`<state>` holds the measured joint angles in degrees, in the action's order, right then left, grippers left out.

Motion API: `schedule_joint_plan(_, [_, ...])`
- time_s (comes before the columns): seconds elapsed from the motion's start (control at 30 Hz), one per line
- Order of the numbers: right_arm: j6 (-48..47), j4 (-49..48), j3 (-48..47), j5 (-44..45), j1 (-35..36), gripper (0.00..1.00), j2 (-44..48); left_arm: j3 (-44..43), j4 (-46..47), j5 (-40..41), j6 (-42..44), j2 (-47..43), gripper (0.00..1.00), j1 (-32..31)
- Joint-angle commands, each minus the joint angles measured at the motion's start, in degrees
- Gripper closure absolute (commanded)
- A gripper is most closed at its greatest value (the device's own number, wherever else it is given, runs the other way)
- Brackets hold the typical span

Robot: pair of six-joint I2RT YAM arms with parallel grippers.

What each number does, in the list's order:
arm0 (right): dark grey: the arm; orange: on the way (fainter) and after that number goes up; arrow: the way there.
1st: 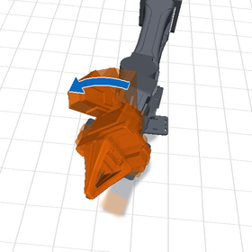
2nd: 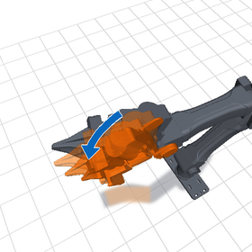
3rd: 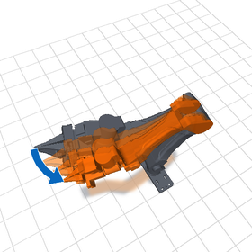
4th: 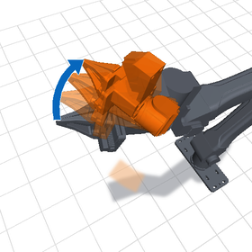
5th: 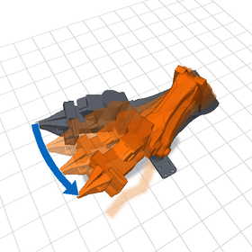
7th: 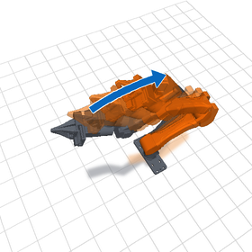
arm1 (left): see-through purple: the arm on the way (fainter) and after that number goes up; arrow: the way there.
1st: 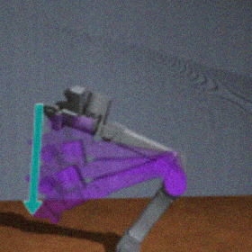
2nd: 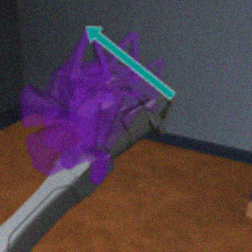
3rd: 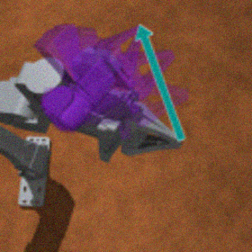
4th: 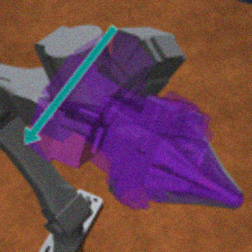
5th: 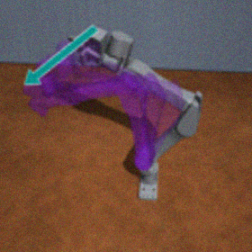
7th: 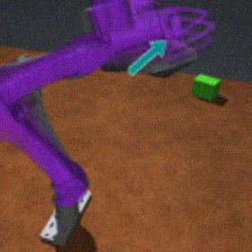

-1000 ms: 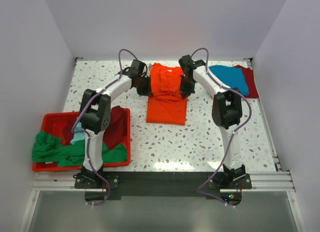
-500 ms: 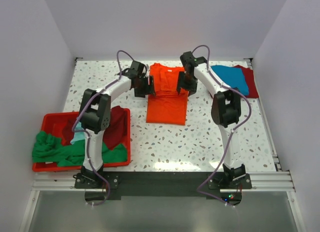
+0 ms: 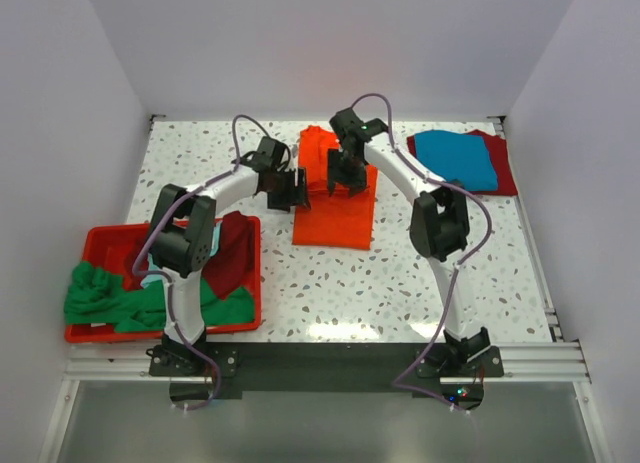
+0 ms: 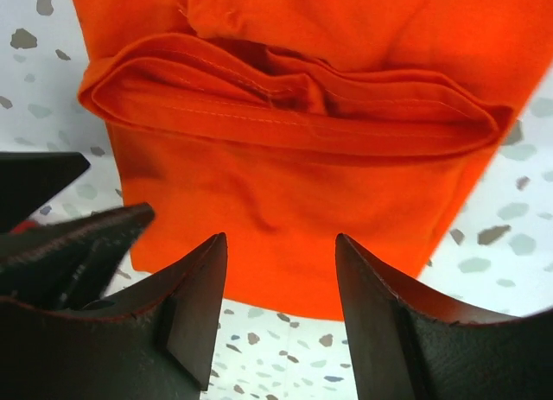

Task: Fold and stack the t-shirts
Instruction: Fold the tshirt

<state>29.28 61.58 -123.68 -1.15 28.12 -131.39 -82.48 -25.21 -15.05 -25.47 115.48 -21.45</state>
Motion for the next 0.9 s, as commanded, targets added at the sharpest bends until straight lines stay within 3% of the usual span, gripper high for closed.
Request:
schedule_joint_plan(0.0, [-0.3,-0.3,-3.1,-2.1,-0.2,0.44,-3.0,1.0,1.0,-2.1,2.0,-1.8,0.32,-0.7])
schedule_joint_plan(0.23, [1.0,-1.3,-6.9,-2.2,-0.3,0.44,-8.3,0.7,-2.7,-2.3,3.9,0.4,0.36,-1.1])
schedule_joint_plan(0.47, [3.9,-1.9,-16.5,-0.5,-0.8,0.44,-12.5,1.4,-7.0,0.1,5.7,1.7,0.43,-1.3])
schedule_joint_plan(0.7, [6.6,-4.3,-15.8,0.9,-3.4,0.43,-11.3,3.7,-7.5,0.0,6.3,1.1,0.44,-1.3])
schedule_joint_plan(0.87, [5.6,-7.0,-10.4,1.0,-4.5,0.42,-5.9,4.4,-7.6,-0.3,6.3,0.7,0.44,-1.4])
